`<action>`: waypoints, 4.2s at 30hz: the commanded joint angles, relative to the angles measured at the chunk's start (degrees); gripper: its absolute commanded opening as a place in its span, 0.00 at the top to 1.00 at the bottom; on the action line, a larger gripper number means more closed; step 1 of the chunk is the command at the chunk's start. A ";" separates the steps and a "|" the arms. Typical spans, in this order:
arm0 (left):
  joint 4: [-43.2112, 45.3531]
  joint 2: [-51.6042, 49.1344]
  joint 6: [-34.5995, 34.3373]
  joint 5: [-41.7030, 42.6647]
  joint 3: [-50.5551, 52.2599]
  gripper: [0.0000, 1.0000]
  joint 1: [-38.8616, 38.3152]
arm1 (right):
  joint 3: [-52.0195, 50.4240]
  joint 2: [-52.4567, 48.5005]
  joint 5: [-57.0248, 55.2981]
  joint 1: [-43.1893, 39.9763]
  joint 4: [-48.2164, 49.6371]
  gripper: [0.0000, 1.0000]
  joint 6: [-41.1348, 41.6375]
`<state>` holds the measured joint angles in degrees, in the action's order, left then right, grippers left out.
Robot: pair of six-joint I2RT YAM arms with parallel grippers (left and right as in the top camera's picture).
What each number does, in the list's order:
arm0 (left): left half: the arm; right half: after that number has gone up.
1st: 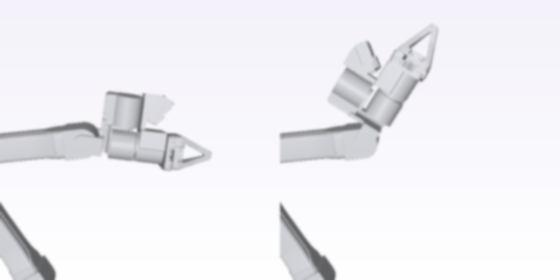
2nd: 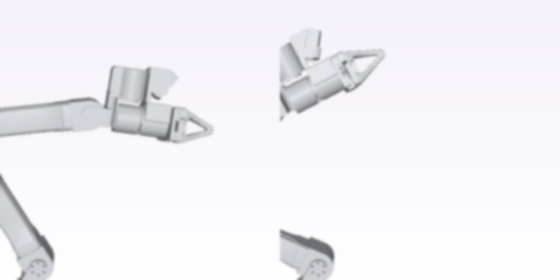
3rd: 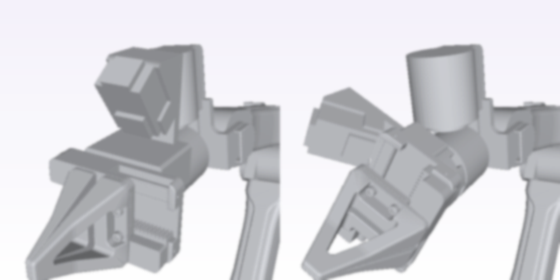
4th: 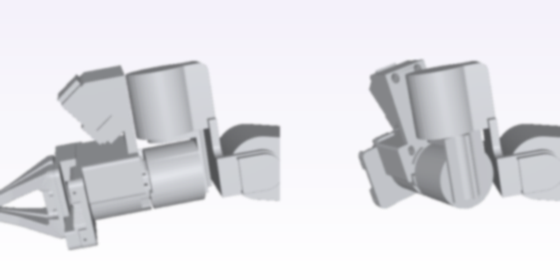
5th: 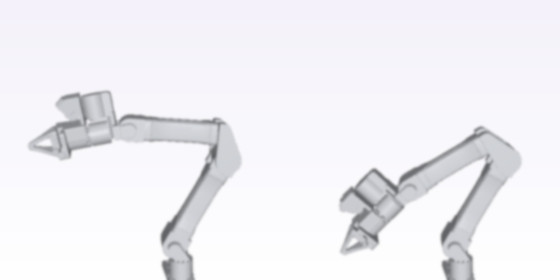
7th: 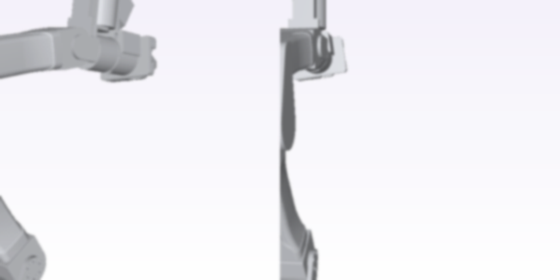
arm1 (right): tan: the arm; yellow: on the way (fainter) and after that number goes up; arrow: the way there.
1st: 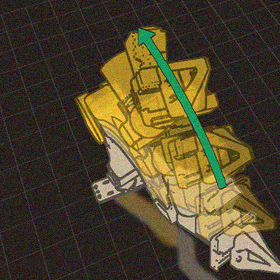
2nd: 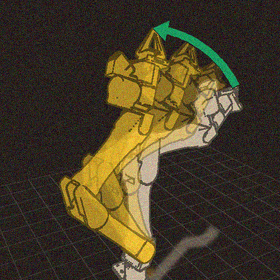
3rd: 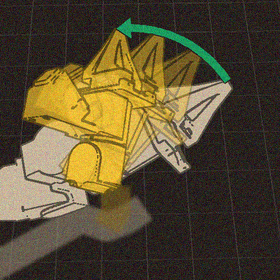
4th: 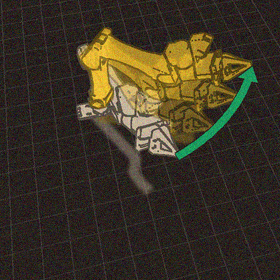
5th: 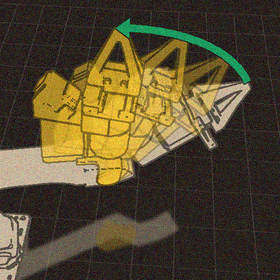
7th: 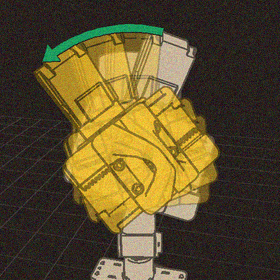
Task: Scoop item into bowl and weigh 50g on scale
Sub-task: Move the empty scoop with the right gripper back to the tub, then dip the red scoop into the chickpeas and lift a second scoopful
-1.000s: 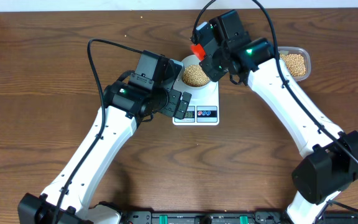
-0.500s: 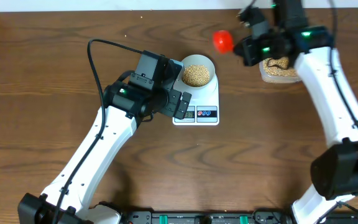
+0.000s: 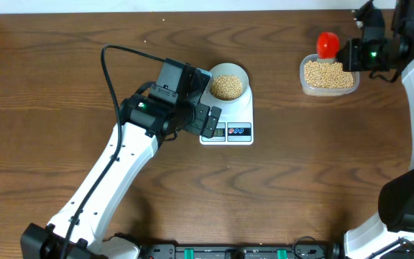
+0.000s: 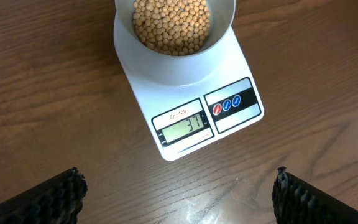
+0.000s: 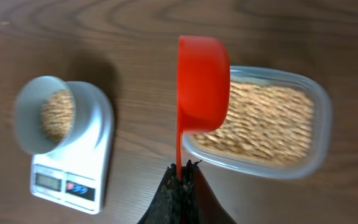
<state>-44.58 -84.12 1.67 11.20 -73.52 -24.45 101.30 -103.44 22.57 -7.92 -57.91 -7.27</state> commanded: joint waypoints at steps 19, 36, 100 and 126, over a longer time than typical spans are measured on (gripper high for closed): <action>0.02 0.22 -0.02 -0.76 0.57 0.02 0.22 | -13.18 1.01 -11.17 -4.24 10.34 0.99 -0.28; 0.02 0.22 -0.02 -0.76 0.55 0.02 0.22 | -21.40 0.96 -13.20 -4.02 17.07 0.99 -0.72; 0.02 0.22 -0.02 -0.76 0.55 0.02 0.22 | -21.51 -9.03 17.92 -10.01 19.85 0.99 8.57; 0.02 0.22 -0.02 -0.76 0.55 0.02 0.22 | -21.51 -9.03 44.41 -21.46 21.84 0.99 7.21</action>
<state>-44.58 -84.12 1.67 11.20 -73.52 -24.47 80.16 -112.03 59.66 -28.80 -36.38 0.84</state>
